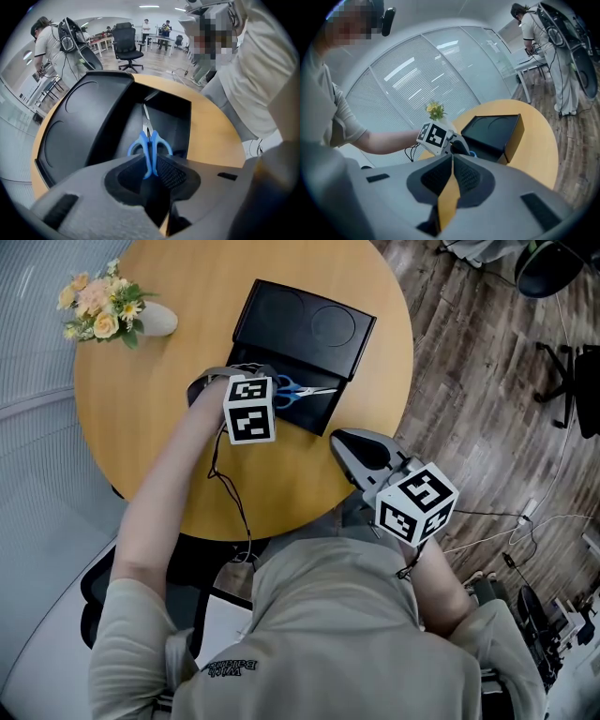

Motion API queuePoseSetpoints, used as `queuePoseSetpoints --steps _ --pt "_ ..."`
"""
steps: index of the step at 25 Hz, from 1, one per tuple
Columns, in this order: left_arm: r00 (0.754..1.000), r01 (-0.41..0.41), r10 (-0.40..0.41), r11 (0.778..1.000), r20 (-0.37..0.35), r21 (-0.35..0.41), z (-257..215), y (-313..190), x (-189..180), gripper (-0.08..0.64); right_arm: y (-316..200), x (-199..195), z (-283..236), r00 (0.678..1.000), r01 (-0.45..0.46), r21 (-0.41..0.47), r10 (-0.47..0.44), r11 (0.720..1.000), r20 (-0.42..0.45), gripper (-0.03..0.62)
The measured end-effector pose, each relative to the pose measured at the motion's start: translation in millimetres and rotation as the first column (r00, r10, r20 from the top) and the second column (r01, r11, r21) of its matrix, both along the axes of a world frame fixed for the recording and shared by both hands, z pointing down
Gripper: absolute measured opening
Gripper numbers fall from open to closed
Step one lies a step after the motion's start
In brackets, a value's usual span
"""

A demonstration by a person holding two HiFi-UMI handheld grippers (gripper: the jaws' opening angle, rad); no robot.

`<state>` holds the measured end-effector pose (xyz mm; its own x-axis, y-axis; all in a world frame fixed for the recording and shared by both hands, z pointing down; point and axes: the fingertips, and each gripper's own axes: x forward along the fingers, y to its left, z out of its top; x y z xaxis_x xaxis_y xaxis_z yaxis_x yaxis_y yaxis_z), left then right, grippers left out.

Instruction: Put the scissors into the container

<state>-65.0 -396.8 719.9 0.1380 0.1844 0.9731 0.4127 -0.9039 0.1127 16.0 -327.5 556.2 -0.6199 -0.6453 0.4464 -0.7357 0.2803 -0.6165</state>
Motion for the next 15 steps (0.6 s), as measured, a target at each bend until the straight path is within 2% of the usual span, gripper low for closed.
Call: queuePoseSetpoints --steps 8,15 --pt "0.999 0.036 -0.036 0.999 0.020 0.008 11 -2 -1 0.087 1 16 4 1.000 -0.021 -0.003 0.021 1.000 -0.011 0.034" --pt "0.990 0.132 -0.130 0.991 -0.052 0.030 -4 -9 7 0.086 1 27 -2 0.998 0.003 0.040 0.000 0.999 -0.069 0.034"
